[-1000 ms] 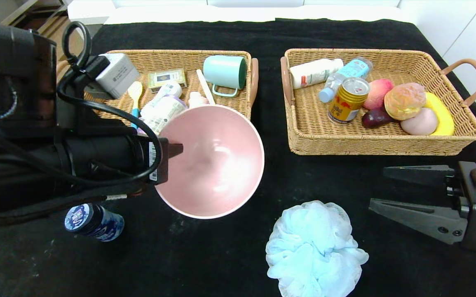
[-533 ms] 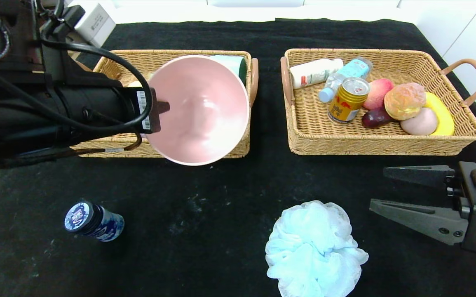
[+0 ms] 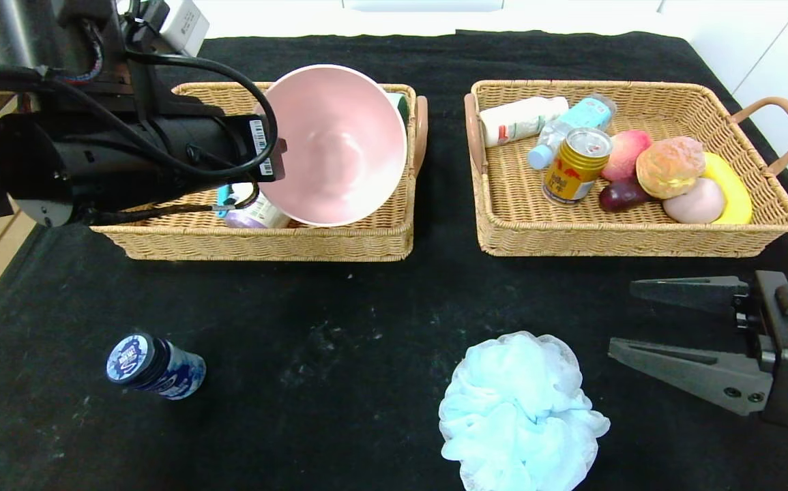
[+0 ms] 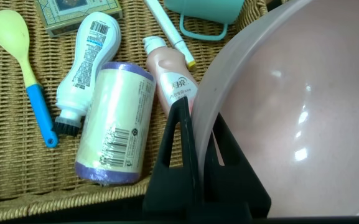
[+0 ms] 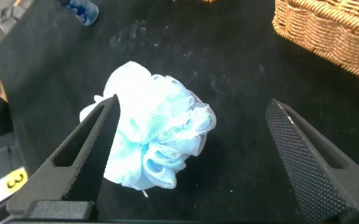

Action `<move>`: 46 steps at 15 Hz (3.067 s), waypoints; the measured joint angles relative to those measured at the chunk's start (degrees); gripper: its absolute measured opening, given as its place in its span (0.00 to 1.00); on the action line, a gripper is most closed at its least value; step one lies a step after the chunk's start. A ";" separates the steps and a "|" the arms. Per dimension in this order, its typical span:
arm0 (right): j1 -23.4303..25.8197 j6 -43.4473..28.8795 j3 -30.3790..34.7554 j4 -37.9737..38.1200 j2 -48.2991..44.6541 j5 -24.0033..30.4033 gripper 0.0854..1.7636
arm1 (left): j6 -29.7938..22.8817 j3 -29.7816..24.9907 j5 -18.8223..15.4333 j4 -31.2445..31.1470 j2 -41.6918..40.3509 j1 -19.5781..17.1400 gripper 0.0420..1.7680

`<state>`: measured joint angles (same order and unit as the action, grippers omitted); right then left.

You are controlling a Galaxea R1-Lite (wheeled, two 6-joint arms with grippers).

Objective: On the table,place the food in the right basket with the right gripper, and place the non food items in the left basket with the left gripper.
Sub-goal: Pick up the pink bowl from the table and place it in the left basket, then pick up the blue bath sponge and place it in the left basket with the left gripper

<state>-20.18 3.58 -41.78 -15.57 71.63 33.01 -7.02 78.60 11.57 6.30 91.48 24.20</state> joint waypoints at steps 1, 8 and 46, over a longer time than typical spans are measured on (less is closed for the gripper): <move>-0.02 0.27 0.13 0.05 0.00 0.02 0.97 | 0.00 1.07 0.00 0.04 1.05 -0.44 0.07; 0.39 0.33 0.13 -0.05 -0.13 0.00 0.97 | -0.11 7.30 -0.11 0.37 7.72 -2.99 0.07; 4.33 -0.56 -2.40 0.11 -2.45 -0.30 0.97 | 1.40 -19.96 -6.28 6.03 -9.67 18.27 0.95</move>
<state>-15.85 3.02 -44.18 -15.46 69.18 32.71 -5.62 58.65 5.29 12.34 81.81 42.47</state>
